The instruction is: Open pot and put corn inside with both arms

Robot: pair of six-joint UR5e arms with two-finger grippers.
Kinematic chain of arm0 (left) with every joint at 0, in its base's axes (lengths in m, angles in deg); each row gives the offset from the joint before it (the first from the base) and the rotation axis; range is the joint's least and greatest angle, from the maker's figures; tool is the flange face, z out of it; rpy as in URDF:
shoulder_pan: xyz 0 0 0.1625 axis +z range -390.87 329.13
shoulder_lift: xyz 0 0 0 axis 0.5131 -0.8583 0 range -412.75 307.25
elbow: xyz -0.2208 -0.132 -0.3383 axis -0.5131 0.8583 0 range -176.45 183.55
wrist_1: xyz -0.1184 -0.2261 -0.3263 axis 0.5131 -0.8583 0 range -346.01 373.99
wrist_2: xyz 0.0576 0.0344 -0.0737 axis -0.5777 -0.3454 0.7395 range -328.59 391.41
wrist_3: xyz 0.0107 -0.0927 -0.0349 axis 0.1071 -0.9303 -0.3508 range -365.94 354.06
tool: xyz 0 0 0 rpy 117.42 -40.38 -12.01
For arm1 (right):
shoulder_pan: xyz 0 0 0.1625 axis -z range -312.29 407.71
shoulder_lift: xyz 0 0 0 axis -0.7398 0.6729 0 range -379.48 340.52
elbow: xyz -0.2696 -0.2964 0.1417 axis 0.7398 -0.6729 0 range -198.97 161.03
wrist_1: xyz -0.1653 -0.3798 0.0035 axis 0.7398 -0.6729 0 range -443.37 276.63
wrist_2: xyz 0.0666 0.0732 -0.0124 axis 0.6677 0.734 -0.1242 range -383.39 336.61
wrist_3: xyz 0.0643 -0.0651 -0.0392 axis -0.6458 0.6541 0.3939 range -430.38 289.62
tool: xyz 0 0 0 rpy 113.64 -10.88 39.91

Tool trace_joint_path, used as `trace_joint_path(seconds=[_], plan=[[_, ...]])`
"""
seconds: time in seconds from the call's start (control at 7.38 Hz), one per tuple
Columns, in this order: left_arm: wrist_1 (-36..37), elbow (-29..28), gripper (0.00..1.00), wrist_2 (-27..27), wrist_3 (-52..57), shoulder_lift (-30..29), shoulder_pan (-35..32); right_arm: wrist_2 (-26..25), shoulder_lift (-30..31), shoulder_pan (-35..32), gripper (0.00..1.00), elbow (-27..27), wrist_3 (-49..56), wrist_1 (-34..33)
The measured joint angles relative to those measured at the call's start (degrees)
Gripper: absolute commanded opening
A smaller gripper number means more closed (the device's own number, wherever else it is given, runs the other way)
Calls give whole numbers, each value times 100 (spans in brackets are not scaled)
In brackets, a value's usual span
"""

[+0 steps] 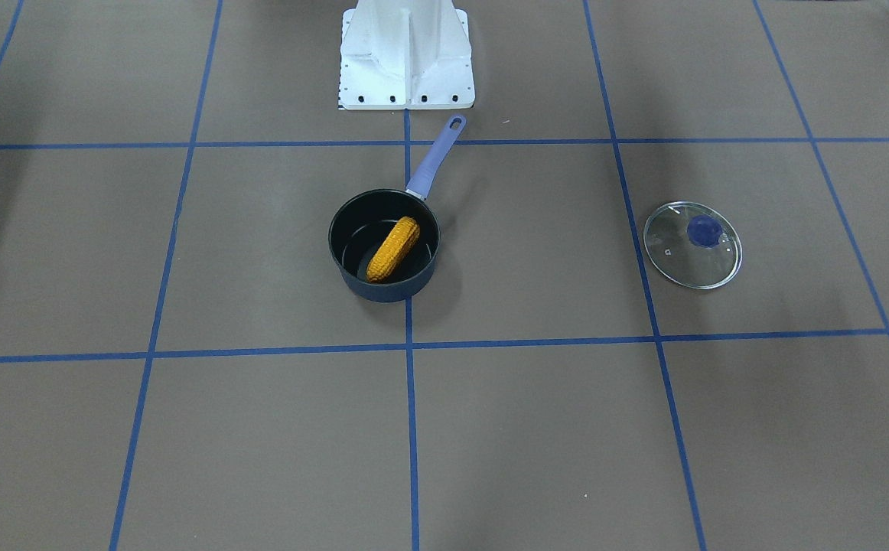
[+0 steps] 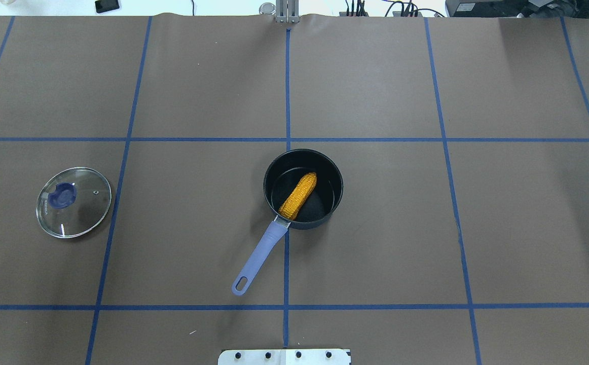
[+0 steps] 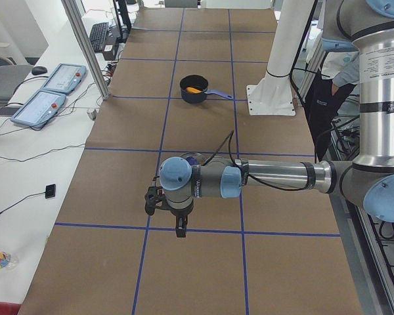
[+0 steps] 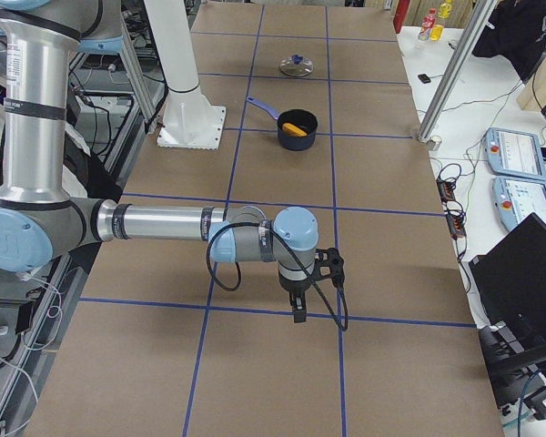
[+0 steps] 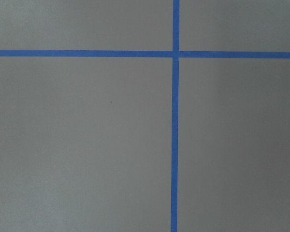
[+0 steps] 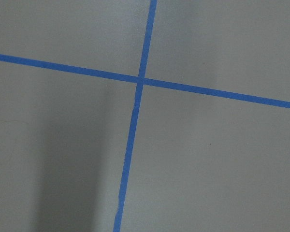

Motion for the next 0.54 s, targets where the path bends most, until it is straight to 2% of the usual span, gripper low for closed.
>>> trace_joint_path(seconds=[0.54], plan=[[5,-6,98,0,0,20,0,0,5,7,100,-132,13,1]])
